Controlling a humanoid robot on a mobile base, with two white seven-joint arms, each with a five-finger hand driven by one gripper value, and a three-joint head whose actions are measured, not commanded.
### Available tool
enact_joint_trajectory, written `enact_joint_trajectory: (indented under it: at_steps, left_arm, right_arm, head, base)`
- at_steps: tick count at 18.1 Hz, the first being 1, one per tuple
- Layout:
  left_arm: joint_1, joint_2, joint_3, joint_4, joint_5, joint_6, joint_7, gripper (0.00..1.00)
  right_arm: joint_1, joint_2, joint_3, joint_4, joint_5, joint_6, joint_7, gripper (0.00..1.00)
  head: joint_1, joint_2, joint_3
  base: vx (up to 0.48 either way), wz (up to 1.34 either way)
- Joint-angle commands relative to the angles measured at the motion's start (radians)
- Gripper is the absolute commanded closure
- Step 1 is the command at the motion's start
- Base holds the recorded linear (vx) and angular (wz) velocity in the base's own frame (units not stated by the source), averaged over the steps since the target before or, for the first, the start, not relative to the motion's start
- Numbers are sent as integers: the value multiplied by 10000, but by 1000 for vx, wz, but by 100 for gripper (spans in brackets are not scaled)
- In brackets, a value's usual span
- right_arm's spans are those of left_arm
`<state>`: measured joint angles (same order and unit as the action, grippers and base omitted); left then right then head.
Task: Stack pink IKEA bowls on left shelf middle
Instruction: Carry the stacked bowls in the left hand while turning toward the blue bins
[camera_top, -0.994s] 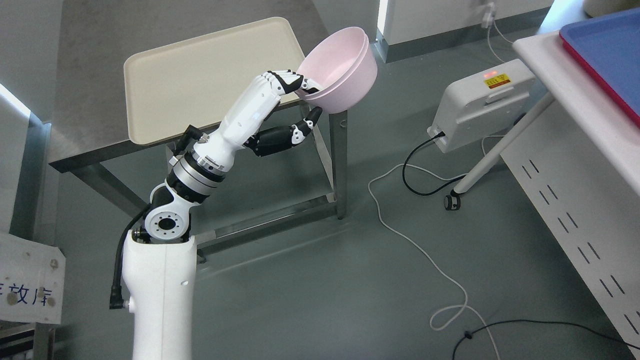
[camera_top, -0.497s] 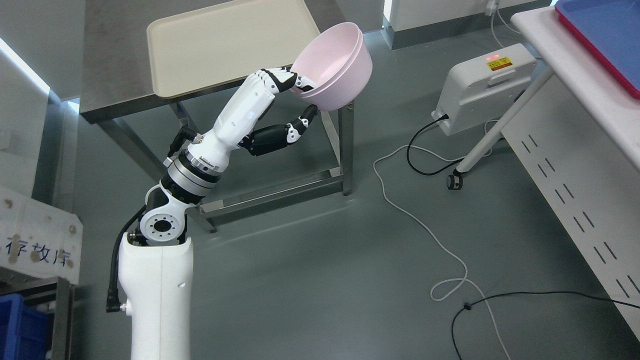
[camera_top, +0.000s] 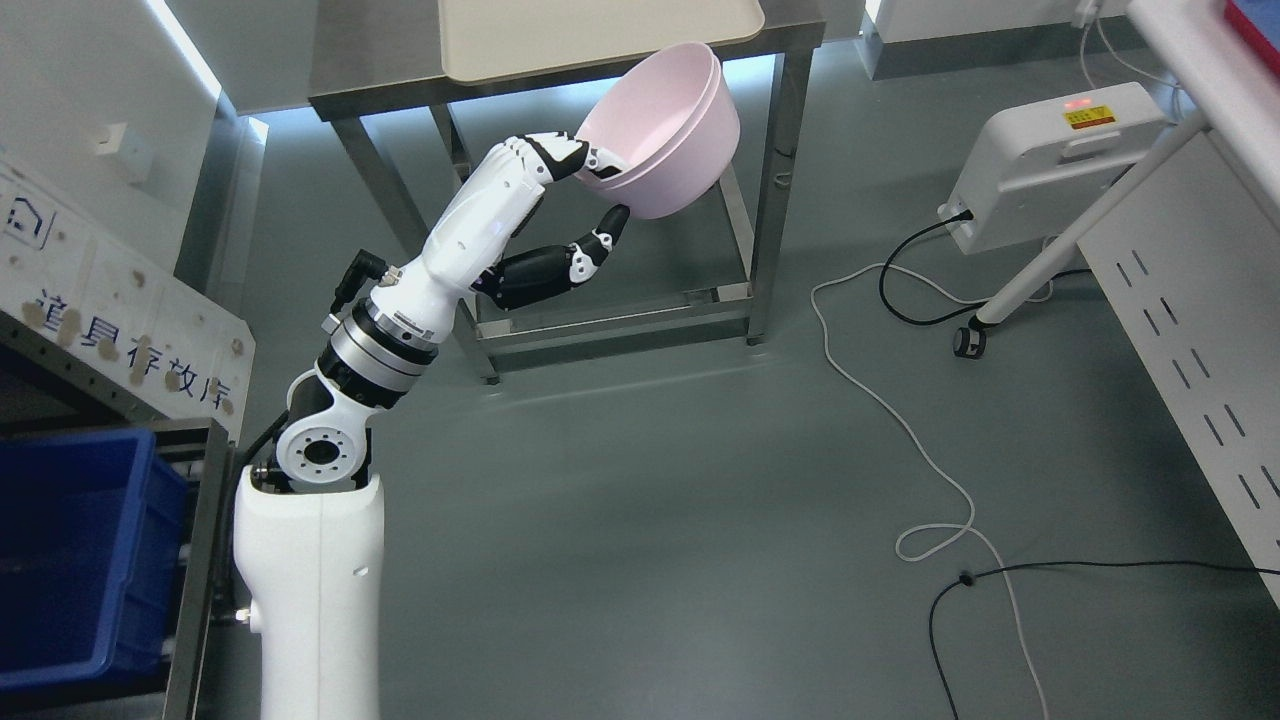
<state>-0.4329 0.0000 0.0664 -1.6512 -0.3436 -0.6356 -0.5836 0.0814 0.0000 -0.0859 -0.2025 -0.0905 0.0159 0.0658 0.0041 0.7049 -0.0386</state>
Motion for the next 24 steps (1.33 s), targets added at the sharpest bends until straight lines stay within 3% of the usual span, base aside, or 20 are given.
enact_joint_trajectory:
  at_steps: [1, 10, 14, 24]
  left_arm:
    - [-42, 175, 72, -85, 0, 36, 7, 99]
    - [-104, 175, 42, -101, 15, -9, 22, 99]
    - [-119, 175, -1276, -207, 107, -470, 266, 99]
    - [-502, 175, -1922, -269, 123, -455, 436, 98]
  right_arm:
    - [-1, -175, 0, 0, 0, -6, -45, 0]
    - [-1, -175, 0, 0, 0, -6, -44, 0]
    - [-1, -175, 0, 0, 0, -6, -60, 0]
    - [-1, -175, 0, 0, 0, -6, -60, 0]
  head:
    - [0, 0, 0]
    - [0, 0, 0]
    - [0, 0, 0]
    - [0, 0, 0]
  base:
    - [-242, 262]
    - [-220, 239]
    - [-223, 179]
    - [-229, 524]
